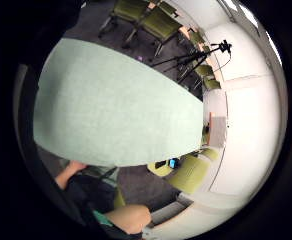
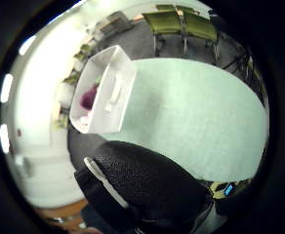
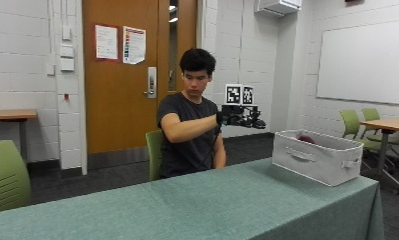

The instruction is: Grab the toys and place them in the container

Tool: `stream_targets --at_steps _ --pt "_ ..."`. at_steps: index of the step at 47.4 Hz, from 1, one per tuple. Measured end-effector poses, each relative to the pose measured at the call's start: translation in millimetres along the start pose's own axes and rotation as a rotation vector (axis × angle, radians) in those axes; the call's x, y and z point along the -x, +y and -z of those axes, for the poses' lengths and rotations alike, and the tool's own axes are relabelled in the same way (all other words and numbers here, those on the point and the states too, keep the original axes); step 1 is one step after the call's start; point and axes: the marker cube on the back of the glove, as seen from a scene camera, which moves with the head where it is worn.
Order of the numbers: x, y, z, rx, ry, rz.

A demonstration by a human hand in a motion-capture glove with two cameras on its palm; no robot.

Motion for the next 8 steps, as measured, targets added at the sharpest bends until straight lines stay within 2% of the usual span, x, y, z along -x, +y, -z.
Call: stream_targets --at_steps 8 --pt "-26.3 14.3 -16.9 0.001 -0.004 -0.031"
